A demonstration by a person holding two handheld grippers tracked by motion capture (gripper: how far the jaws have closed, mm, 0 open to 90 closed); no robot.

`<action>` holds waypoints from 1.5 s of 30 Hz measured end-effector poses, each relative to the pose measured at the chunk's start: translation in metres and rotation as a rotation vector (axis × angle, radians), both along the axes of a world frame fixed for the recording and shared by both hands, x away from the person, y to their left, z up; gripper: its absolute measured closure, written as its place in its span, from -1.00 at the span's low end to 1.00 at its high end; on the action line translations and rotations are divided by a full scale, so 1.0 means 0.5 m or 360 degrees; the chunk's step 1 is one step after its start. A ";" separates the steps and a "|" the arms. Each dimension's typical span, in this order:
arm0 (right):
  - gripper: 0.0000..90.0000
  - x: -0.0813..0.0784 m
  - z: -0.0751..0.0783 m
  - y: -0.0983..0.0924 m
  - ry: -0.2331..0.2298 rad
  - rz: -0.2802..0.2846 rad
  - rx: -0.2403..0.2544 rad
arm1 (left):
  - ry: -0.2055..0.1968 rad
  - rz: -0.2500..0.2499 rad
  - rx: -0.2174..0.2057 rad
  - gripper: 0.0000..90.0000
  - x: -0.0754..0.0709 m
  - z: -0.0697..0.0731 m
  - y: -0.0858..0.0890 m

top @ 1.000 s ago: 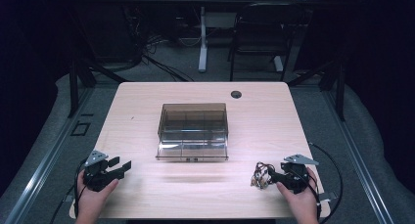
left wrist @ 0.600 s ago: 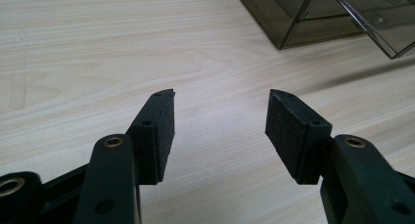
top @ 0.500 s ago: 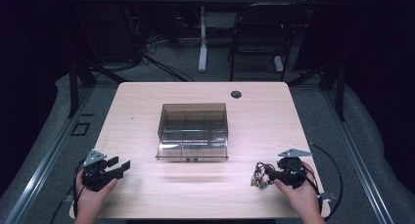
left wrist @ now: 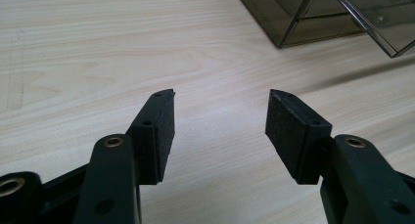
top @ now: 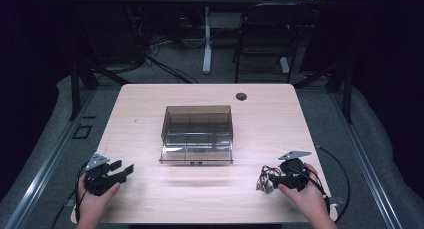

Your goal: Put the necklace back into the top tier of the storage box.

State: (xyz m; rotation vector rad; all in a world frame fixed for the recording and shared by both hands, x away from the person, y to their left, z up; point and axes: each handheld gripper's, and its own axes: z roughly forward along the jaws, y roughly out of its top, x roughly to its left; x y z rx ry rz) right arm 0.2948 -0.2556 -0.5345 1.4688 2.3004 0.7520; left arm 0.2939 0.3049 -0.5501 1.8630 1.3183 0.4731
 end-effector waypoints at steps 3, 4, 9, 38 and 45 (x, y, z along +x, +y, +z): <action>0.01 0.003 0.005 0.002 0.0033 0.0031 -0.0011 | 0.0002 -0.0001 0.0002 0.00 0.000 0.000 0.000; 0.01 0.003 0.005 0.002 0.0033 0.0031 -0.0011 | 0.0001 -0.0002 0.0002 0.00 0.000 0.000 0.000; 0.04 0.009 0.011 0.007 0.0068 0.0068 -0.0034 | 0.0004 0.0007 -0.0007 0.00 -0.001 0.000 0.001; 0.49 0.032 0.039 0.043 0.0280 0.0214 -0.0142 | 0.0002 0.0025 -0.0015 0.00 -0.002 0.001 0.006; 0.57 0.027 0.034 0.055 0.0350 0.0203 -0.0138 | -0.0003 0.0027 -0.0015 0.00 -0.002 0.001 0.006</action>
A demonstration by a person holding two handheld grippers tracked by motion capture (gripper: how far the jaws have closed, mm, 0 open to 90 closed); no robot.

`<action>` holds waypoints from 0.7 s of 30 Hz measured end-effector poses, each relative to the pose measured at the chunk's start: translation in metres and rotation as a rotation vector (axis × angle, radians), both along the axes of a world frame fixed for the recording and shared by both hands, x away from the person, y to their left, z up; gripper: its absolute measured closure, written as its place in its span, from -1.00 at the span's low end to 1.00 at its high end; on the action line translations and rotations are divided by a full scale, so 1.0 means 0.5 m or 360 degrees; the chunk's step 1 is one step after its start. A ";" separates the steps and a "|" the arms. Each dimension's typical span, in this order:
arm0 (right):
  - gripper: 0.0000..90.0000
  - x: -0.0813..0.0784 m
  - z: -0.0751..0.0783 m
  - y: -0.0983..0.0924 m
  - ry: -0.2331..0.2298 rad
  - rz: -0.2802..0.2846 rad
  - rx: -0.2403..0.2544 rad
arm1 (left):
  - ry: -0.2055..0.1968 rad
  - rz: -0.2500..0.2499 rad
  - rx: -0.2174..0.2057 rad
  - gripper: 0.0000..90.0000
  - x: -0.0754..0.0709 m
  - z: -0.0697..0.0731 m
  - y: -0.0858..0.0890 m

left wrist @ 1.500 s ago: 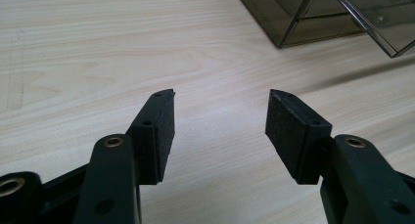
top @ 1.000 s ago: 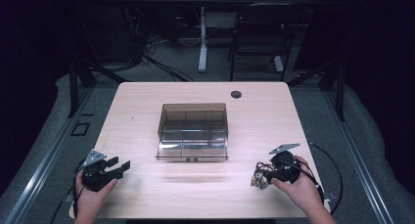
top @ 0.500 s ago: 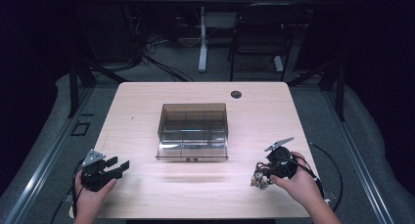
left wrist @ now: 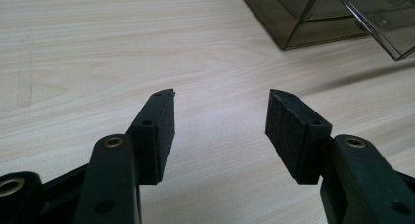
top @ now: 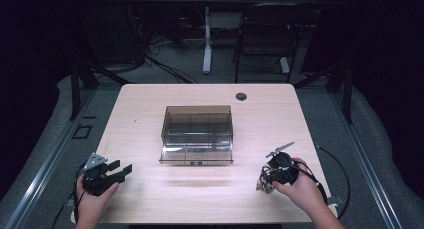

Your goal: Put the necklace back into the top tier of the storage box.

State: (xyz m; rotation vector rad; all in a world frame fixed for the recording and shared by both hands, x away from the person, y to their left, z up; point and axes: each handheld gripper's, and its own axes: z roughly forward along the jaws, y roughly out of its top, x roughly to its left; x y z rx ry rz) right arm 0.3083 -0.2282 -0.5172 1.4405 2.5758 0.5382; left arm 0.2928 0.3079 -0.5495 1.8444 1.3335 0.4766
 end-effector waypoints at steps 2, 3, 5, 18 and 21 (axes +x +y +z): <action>0.59 -0.004 -0.002 0.005 0.0041 0.0014 0.0029 | -0.0006 -0.0001 -0.0003 0.00 0.000 0.000 0.000; 0.59 -0.004 -0.002 0.005 0.0041 0.0014 0.0029 | -0.0006 -0.0001 -0.0003 0.00 0.000 0.000 0.000; 0.60 -0.007 -0.005 0.010 0.0042 0.0005 0.0028 | 0.0002 -0.0004 -0.0004 0.00 0.000 0.000 0.000; 0.61 -0.012 -0.022 0.014 0.0093 0.0018 0.0015 | 0.0012 -0.0005 -0.0002 0.02 0.000 0.002 0.000; 0.61 -0.012 -0.022 0.016 0.0111 0.0027 0.0026 | 0.0011 0.0000 -0.0005 0.02 0.000 0.003 0.000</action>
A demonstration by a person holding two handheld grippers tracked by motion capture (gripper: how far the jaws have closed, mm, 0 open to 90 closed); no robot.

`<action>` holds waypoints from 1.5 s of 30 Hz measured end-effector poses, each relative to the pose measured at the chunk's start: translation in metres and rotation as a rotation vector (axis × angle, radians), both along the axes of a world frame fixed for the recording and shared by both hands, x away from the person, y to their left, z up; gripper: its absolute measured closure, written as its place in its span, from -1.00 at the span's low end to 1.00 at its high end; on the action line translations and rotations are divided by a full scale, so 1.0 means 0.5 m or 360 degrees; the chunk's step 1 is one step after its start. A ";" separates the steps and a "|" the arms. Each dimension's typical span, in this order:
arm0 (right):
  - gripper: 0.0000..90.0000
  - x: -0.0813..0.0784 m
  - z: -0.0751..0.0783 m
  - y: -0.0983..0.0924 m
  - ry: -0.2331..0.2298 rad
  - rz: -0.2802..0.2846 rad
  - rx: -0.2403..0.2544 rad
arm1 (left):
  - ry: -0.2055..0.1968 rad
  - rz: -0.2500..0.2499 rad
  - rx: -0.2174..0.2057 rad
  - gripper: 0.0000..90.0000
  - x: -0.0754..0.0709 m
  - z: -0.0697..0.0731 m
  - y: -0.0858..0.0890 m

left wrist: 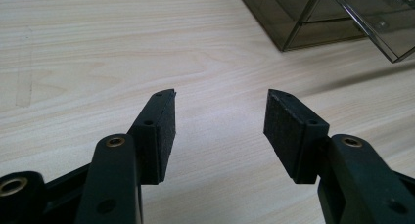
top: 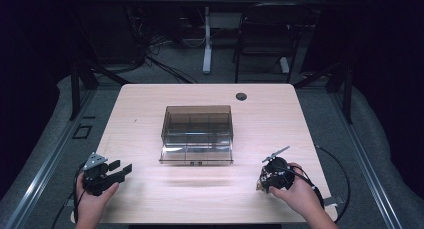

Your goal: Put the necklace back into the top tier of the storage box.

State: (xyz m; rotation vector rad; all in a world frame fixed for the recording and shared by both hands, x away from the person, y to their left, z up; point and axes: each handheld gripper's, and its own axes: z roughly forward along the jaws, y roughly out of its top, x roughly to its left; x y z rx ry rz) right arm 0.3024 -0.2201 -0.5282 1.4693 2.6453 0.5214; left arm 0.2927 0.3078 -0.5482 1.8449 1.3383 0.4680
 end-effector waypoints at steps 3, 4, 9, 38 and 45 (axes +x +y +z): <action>0.61 0.000 -0.001 0.002 0.0011 0.0004 -0.0014 | -0.0006 0.0008 0.0003 0.01 0.000 0.000 0.000; 0.61 0.000 -0.004 0.004 0.0008 0.0004 0.0016 | -0.0010 0.0007 0.0003 0.01 0.000 0.000 0.000; 0.61 0.001 -0.009 0.006 0.0016 0.0006 -0.0025 | -0.0004 0.0014 -0.0006 -0.01 0.000 0.000 0.001; 0.87 0.004 -0.021 0.028 0.0051 0.0068 -0.0089 | 0.0002 0.0007 -0.0005 -0.01 0.000 -0.001 0.002; 0.88 0.004 -0.017 0.029 0.0053 0.0066 -0.0060 | 0.0008 0.0008 -0.0004 -0.01 0.000 -0.001 0.001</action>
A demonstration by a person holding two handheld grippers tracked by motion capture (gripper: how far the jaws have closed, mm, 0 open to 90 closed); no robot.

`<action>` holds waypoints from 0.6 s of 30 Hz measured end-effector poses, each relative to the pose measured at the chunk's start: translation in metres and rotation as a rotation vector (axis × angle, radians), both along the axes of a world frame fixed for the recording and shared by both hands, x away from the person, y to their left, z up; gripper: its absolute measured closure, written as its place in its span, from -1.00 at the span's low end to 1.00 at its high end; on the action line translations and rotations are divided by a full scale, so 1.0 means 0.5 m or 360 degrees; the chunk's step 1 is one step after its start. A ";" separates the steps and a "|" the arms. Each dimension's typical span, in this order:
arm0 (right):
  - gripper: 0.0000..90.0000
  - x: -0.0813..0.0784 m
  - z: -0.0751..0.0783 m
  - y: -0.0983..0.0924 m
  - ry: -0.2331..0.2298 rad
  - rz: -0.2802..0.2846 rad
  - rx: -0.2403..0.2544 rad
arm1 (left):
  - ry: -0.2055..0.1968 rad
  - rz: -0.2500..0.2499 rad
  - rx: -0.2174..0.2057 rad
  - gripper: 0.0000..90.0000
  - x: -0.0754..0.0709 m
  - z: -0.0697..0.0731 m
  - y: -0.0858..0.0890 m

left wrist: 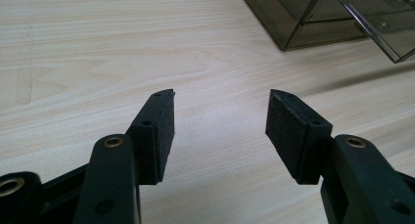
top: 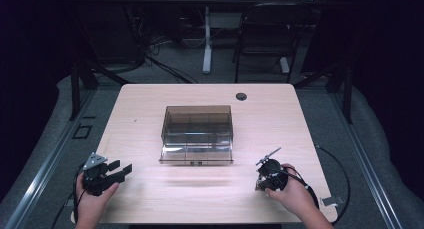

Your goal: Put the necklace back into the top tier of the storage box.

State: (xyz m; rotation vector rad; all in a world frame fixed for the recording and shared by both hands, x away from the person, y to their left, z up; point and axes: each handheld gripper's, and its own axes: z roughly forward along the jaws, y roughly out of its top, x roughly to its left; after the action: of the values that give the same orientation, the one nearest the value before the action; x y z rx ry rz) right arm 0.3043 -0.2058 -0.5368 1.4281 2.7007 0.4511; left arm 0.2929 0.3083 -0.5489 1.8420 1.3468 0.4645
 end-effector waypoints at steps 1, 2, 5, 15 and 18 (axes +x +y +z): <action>0.88 0.000 0.002 0.000 0.0001 0.0004 -0.0008 | -0.0001 0.0000 -0.0001 -0.01 0.000 0.000 0.000; 0.88 -0.001 0.002 0.001 -0.0012 -0.0015 0.0022 | -0.0005 -0.0001 0.0000 -0.01 0.000 0.000 0.000; 0.88 0.000 0.009 -0.001 -0.0003 0.0001 0.0005 | -0.0003 -0.0001 -0.0002 -0.01 0.000 0.000 0.000; 0.88 0.000 0.031 -0.003 -0.0026 0.0012 -0.0030 | -0.0003 -0.0003 -0.0001 -0.01 0.000 0.000 0.001; 0.88 0.002 0.044 -0.008 -0.0033 0.0016 -0.0042 | -0.0006 0.0000 -0.0010 -0.01 0.000 -0.001 0.000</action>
State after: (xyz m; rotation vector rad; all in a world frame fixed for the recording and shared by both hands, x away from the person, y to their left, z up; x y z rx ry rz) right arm 0.3051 -0.2097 -0.5150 1.3964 2.6885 0.4266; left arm 0.2930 0.3086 -0.5491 1.8350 1.3447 0.4628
